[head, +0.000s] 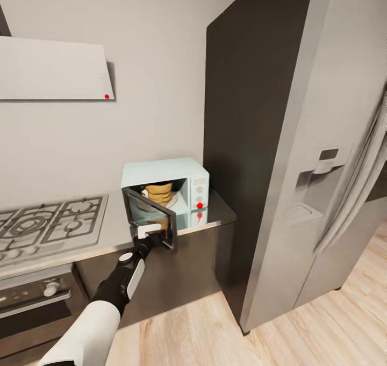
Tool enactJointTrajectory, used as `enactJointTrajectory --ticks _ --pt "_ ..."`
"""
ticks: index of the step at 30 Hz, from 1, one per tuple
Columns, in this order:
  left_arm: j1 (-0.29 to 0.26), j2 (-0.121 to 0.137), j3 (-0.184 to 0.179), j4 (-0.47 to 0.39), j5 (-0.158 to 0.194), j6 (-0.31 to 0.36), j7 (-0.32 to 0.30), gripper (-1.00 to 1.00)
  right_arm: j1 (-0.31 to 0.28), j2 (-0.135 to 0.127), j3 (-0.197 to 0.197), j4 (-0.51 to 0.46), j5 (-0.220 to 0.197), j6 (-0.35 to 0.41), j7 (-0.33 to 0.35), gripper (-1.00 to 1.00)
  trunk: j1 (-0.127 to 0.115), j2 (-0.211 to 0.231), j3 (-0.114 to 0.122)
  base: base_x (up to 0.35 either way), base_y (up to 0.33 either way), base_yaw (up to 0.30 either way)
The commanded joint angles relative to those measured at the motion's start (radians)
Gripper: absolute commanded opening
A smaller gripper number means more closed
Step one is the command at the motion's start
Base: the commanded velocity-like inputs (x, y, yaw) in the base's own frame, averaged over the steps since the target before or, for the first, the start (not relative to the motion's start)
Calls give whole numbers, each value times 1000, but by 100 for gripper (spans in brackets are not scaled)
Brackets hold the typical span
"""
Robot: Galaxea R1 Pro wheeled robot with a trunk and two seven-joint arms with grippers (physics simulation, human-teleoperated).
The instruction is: In the kitchen, take the popcorn bag from the countertop, put it into the microwave, and heat it until the popcorn is cooked so the cooked popcorn ends up inside the bag.
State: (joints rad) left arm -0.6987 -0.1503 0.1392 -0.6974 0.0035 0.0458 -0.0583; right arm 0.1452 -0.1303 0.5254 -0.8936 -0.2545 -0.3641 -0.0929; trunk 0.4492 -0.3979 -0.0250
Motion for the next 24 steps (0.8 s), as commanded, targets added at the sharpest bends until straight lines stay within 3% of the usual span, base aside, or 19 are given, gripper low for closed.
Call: enactJointTrajectory --ticks 1,13,16,24 --pt "-1 -2 6 -1 1 5 -6 100 -1 -1 6 -1 -6 -3 -6 100 1 -2 -2 15 -27 0" --pt "-1 -1 7 -2 0 5 -6 100 1 -1 14 2 -6 -3 -4 100 1 -2 -2 140 -70 0" --pt "-1 -1 7 -2 1 5 -6 100 1 0 13 2 16 -3 -4 100 1 -2 -2 73 -37 0" --pt "0 1 11 -1 4 7 -7 100 1 0 13 2 21 -3 -4 100 1 -2 -2 286 29 0"
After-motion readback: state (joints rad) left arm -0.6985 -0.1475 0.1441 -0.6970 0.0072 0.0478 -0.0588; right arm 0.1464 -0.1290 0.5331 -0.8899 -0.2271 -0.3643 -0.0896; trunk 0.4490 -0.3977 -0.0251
